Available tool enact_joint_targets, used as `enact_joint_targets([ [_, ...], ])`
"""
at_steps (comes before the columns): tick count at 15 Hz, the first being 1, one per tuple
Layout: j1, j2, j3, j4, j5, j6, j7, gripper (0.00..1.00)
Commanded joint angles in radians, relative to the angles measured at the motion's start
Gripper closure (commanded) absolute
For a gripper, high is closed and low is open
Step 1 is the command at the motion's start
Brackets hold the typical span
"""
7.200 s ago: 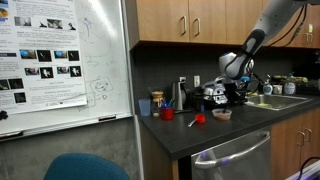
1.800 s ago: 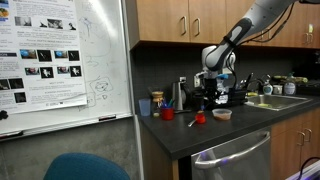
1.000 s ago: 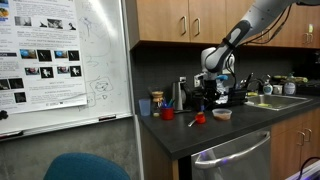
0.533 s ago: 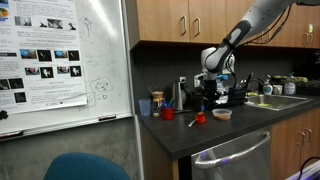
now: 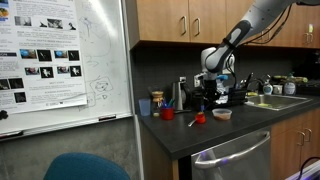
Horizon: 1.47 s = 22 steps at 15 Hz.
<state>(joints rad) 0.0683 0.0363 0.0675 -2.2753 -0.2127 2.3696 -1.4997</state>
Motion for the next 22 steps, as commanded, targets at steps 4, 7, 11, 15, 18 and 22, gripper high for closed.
enact_joint_targets([
  [4, -0.001, -0.001, 0.003, 0.008, -0.022, 0.005, 0.023, 0.95],
  [7, -0.001, -0.002, 0.002, 0.008, -0.024, 0.007, 0.025, 0.95],
  [11, -0.003, 0.0, 0.003, 0.002, 0.0, -0.001, 0.0, 0.81],
  [15, -0.003, 0.0, 0.003, 0.002, 0.0, -0.001, 0.001, 0.81],
  [18, -0.003, 0.0, 0.003, 0.002, 0.0, -0.001, 0.001, 0.81],
  [22, -0.003, 0.0, 0.003, 0.003, 0.0, 0.0, 0.001, 0.81],
])
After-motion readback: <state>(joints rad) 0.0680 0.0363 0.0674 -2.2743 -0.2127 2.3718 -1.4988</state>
